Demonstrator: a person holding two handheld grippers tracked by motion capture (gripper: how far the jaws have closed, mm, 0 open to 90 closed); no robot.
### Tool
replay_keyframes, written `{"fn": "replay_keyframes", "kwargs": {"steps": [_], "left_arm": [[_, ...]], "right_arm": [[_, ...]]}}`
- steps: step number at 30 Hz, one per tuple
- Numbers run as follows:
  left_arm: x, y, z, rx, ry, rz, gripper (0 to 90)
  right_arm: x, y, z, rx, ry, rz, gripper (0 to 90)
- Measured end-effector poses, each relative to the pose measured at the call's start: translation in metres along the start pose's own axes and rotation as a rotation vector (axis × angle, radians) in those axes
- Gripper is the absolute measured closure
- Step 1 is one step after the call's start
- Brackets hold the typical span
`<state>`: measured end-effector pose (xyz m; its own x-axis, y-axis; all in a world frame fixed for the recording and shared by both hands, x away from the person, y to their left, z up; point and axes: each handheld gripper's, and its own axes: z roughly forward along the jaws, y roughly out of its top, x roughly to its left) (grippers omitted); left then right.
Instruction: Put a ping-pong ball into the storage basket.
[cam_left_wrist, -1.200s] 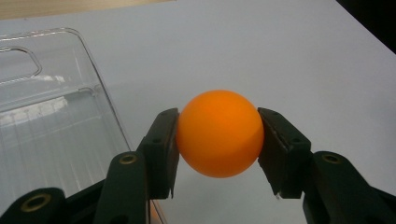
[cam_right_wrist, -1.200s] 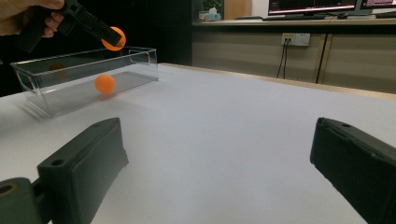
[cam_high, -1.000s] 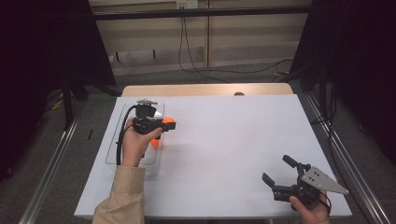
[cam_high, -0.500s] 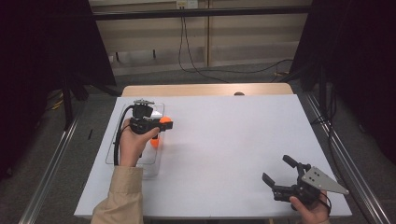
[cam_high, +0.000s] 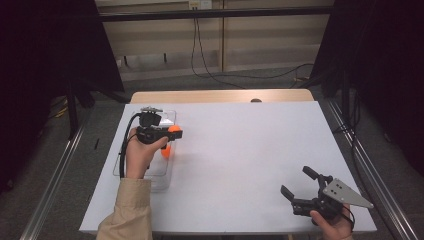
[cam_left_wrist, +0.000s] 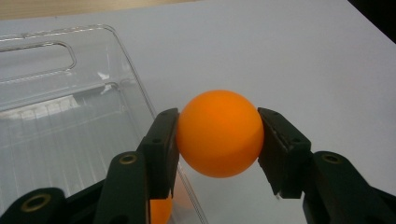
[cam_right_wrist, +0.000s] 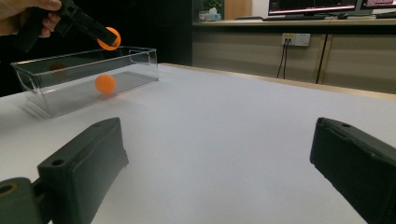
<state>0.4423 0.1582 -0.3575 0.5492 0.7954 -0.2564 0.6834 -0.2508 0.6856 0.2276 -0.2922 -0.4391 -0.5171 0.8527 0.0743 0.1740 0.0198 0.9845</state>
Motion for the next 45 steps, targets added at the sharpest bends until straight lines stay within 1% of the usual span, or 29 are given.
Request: {"fn": "replay_keyframes", "kwargs": {"steps": [21, 23, 28, 45], "left_arm": [[0.005, -0.001, -0.005, -0.008, 0.017, -0.001, 51.0], [0.005, -0.001, -0.006, -0.012, 0.020, -0.007, 51.0], [0.007, -0.002, -0.006, -0.010, 0.021, -0.004, 51.0], [0.013, -0.003, -0.012, -0.019, 0.040, -0.015, 51.0]], "right_arm": [[0.000, 0.000, 0.000, 0.000, 0.000, 0.002, 2.6], [0.000, 0.000, 0.000, 0.000, 0.000, 0.002, 2.6], [0.000, 0.000, 0.000, 0.000, 0.000, 0.001, 2.6], [0.000, 0.000, 0.000, 0.002, 0.002, -0.003, 2.6]]}}
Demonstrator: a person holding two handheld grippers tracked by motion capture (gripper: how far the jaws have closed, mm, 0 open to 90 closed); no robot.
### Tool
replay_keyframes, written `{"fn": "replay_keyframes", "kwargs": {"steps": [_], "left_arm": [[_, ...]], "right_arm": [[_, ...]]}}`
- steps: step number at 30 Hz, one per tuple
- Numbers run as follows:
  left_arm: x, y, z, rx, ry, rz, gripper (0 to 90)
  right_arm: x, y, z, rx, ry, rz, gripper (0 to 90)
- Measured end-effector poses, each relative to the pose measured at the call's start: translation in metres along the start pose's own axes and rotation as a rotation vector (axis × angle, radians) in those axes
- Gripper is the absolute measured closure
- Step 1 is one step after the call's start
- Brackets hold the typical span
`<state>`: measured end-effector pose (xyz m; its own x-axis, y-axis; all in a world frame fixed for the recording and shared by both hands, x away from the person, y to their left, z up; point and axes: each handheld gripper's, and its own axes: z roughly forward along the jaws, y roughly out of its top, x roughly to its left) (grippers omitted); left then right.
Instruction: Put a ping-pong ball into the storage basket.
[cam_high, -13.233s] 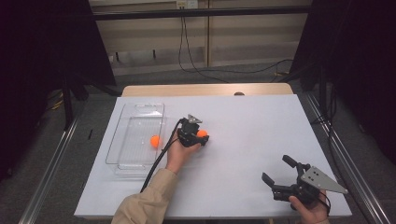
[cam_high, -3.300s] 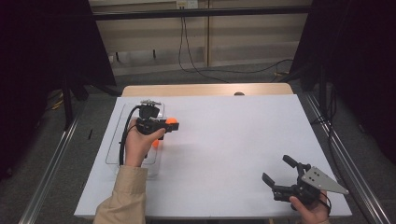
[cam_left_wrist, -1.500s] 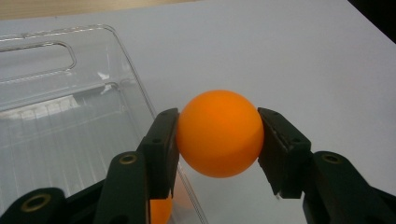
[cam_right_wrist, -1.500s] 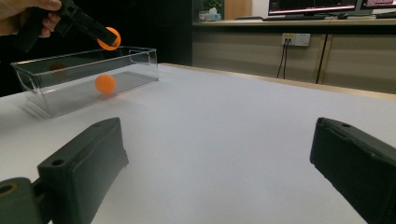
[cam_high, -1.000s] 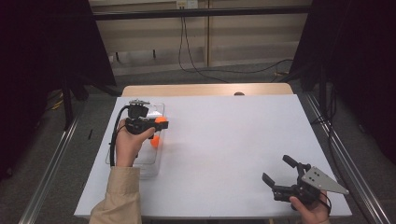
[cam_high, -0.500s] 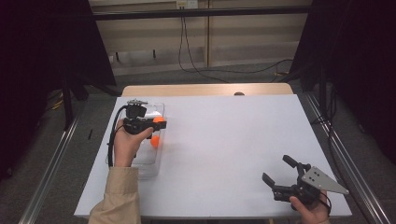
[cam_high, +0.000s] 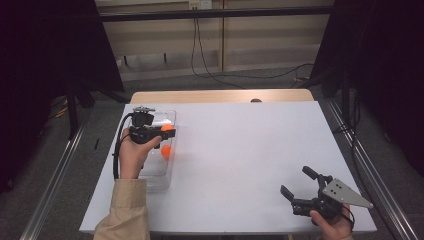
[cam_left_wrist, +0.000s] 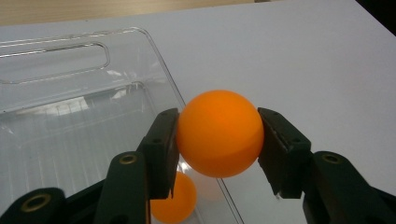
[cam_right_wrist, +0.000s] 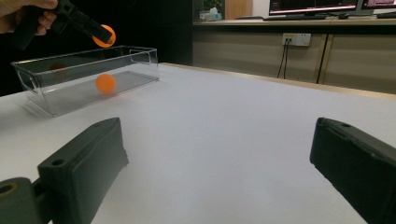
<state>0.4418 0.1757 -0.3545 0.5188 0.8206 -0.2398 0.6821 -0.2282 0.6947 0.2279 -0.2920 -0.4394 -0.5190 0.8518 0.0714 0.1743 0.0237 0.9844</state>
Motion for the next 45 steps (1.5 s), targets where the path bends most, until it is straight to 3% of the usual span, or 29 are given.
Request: {"fn": "replay_keyframes", "kwargs": {"steps": [45], "left_arm": [[0.017, -0.005, -0.007, -0.022, 0.062, -0.027, 51.0]], "right_arm": [[0.000, 0.000, 0.000, -0.001, 0.003, 0.000, 2.6]]}}
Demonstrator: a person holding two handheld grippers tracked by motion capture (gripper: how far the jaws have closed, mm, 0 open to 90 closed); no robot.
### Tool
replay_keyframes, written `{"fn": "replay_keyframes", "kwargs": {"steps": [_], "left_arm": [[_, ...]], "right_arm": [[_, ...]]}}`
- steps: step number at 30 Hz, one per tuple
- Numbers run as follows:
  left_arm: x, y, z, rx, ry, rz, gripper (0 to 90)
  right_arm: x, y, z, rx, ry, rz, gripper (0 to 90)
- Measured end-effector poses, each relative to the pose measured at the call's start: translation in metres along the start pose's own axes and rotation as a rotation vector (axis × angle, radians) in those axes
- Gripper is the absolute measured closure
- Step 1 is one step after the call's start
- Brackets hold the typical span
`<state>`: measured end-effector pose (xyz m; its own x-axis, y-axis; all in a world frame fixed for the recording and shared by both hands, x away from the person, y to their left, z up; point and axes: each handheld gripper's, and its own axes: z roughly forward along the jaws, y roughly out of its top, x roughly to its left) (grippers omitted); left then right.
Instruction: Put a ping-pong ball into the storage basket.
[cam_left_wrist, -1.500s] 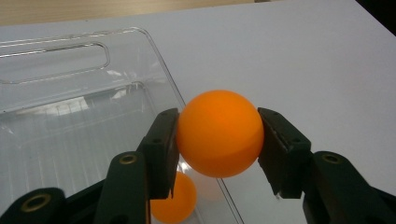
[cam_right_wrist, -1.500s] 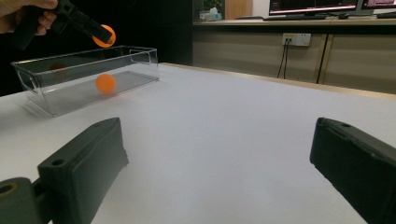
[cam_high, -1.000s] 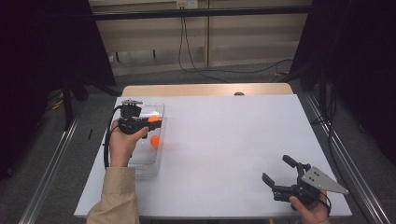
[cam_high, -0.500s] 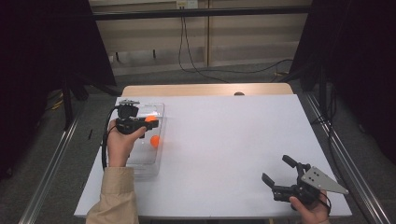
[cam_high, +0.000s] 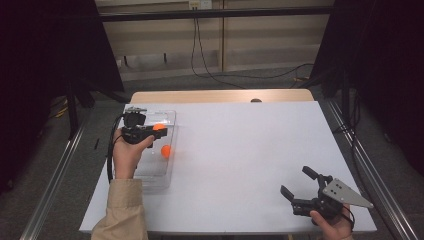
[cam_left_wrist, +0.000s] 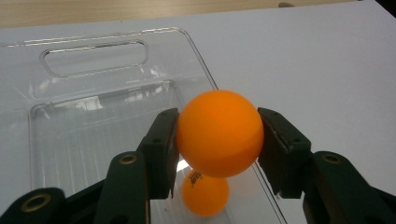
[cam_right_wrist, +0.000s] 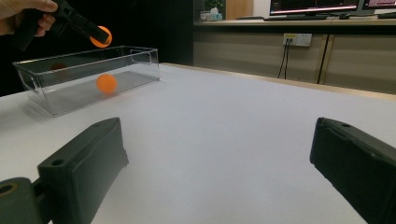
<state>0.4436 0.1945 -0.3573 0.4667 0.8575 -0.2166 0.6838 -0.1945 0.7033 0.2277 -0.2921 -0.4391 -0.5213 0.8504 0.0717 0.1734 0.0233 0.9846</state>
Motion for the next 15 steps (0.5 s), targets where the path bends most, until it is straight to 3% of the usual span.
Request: {"fn": "replay_keyframes", "kwargs": {"steps": [15], "left_arm": [[0.0077, -0.0033, 0.0020, 0.003, 0.028, -0.010, 51.0]], "right_arm": [[-0.0003, 0.0000, -0.0005, 0.000, -0.001, -0.001, 2.6]]}}
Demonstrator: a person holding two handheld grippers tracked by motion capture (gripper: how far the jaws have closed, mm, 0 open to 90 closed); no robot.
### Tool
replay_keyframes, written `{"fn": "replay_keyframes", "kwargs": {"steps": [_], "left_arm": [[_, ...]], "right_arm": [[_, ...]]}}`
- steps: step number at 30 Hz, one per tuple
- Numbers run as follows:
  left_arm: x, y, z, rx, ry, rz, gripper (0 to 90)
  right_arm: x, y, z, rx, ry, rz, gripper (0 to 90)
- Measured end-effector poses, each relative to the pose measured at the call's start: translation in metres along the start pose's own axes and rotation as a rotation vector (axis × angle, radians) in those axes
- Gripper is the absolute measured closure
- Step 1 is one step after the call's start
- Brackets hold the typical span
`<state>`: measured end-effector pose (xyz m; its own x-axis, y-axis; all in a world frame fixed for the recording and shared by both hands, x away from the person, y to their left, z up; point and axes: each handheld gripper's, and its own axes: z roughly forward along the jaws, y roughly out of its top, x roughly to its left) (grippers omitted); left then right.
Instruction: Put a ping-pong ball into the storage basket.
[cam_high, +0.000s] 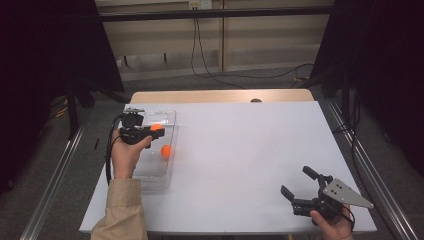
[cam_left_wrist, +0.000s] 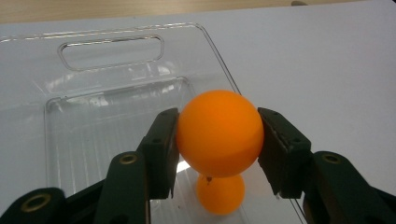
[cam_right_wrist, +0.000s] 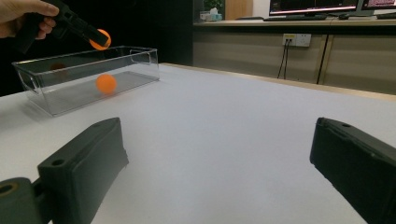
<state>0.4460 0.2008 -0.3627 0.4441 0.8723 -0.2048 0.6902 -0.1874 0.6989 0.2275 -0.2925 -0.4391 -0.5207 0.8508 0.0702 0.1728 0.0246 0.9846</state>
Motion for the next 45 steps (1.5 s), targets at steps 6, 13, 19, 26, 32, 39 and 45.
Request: {"fn": "replay_keyframes", "kwargs": {"steps": [6, 13, 19, 26, 32, 39, 45], "left_arm": [[0.002, -0.001, 0.001, 0.000, 0.007, -0.004, 51.0], [0.006, -0.003, 0.003, 0.010, 0.025, -0.012, 51.0], [0.008, -0.004, 0.004, 0.005, 0.027, -0.016, 51.0], [0.012, -0.006, 0.006, 0.014, 0.055, -0.022, 51.0], [0.016, -0.009, 0.009, 0.017, 0.056, -0.033, 51.0], [0.019, -0.011, 0.012, 0.021, 0.076, -0.038, 50.9], [0.021, -0.012, 0.014, 0.028, 0.086, -0.040, 50.9]], "right_arm": [[0.000, 0.000, 0.000, 0.000, 0.001, 0.000, 2.6], [0.000, 0.000, 0.000, -0.001, 0.002, -0.002, 2.6], [0.000, 0.000, 0.000, -0.002, 0.002, 0.000, 2.6], [0.000, 0.000, 0.000, -0.002, 0.003, 0.000, 3.0], [0.000, 0.000, 0.000, -0.002, 0.002, -0.002, 3.0], [0.000, 0.000, 0.000, -0.001, 0.002, -0.003, 3.0], [0.000, 0.000, 0.000, -0.002, 0.002, 0.001, 3.0]]}}
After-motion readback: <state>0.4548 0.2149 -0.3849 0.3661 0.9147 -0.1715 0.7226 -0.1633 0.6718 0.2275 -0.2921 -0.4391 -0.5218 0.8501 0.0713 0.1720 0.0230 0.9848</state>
